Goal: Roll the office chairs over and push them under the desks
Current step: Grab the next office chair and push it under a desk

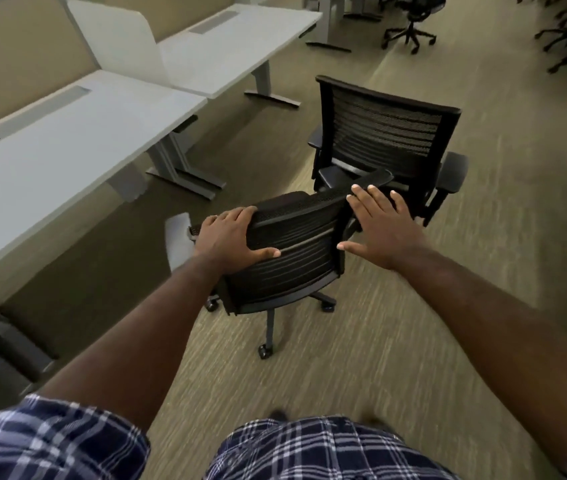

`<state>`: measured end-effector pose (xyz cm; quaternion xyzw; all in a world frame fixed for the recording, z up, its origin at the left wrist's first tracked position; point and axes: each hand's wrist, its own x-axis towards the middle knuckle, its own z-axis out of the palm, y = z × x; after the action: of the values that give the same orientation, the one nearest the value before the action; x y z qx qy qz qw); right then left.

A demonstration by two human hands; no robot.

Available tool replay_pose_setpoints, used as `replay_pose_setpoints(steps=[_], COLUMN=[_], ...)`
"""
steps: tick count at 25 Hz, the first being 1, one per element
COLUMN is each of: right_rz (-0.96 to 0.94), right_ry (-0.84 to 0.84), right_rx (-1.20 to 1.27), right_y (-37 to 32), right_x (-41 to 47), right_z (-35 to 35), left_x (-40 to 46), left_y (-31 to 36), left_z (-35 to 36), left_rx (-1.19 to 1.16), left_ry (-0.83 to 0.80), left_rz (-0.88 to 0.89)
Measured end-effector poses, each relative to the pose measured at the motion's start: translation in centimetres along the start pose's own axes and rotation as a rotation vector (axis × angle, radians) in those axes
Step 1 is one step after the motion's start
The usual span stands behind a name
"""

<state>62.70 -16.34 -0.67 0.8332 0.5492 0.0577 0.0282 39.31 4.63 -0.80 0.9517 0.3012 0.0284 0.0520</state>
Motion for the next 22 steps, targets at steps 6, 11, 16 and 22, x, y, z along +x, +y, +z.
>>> replay_pose_setpoints(steps=[6,11,16,22], right_rz=[-0.237,-0.374,-0.524,-0.576], right_ry=[-0.034,-0.086,-0.014,0.137], right_rx=[0.050,0.053,0.060,0.096], right_y=[4.9,7.0,7.3,6.7], right_x=[6.8,11.1,11.7,13.4], right_z=[1.9,1.8,2.2,2.5], left_x=[1.0,0.4,-1.1,-1.2], left_y=[1.8,2.3,3.5,4.0], left_z=[0.1,0.0,1.1,0.6], left_rx=[0.046,0.051,0.029,0.010], left_ry=[-0.005,-0.019,0.067,0.072], left_rz=[-0.237,-0.371,-0.396,-0.461])
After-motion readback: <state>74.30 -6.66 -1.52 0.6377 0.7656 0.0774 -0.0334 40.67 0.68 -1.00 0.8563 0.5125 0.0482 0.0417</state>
